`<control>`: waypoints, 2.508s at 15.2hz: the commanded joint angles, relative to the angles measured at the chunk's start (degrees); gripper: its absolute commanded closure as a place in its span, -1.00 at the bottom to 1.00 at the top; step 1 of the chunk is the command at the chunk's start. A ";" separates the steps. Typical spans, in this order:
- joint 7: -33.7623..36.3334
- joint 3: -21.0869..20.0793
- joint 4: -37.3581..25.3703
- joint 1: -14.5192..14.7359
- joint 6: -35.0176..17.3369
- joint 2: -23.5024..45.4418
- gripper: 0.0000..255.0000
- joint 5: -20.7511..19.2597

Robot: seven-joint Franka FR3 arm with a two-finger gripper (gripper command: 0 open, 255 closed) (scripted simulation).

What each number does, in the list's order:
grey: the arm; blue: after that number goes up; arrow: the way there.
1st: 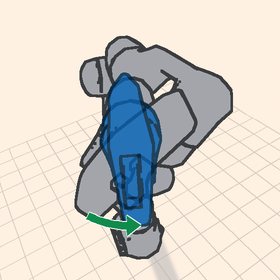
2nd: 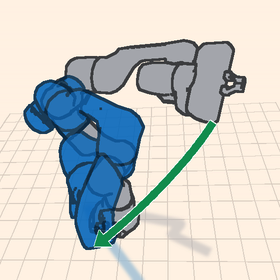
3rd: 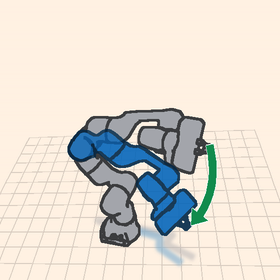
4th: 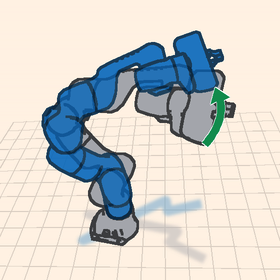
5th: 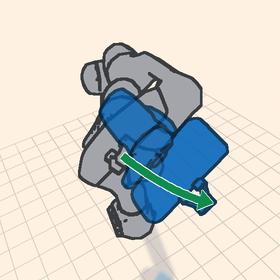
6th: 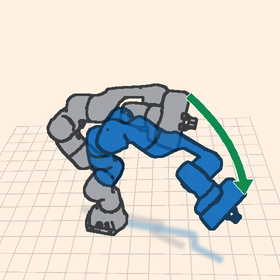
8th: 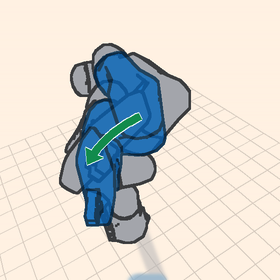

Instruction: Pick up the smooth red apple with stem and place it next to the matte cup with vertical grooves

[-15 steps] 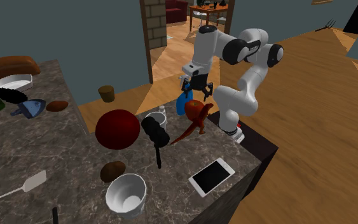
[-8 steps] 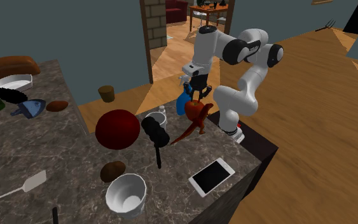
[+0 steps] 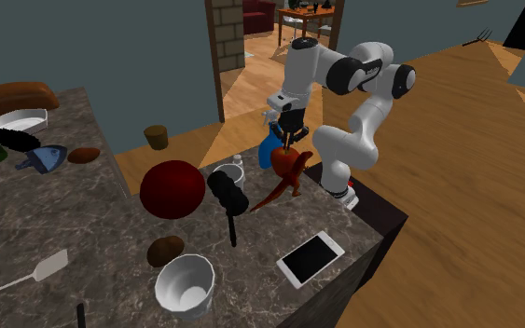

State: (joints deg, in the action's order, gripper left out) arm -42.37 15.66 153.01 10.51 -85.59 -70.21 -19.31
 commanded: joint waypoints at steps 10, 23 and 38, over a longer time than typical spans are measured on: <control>-0.64 -1.81 -9.07 0.97 5.32 3.72 1.00 1.81; -1.70 -3.50 -21.81 1.84 12.23 9.52 1.00 3.47; -2.12 -4.65 -36.98 3.03 17.22 19.79 1.00 5.26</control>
State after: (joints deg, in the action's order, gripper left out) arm -44.75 10.97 116.58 13.32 -67.59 -51.80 -14.27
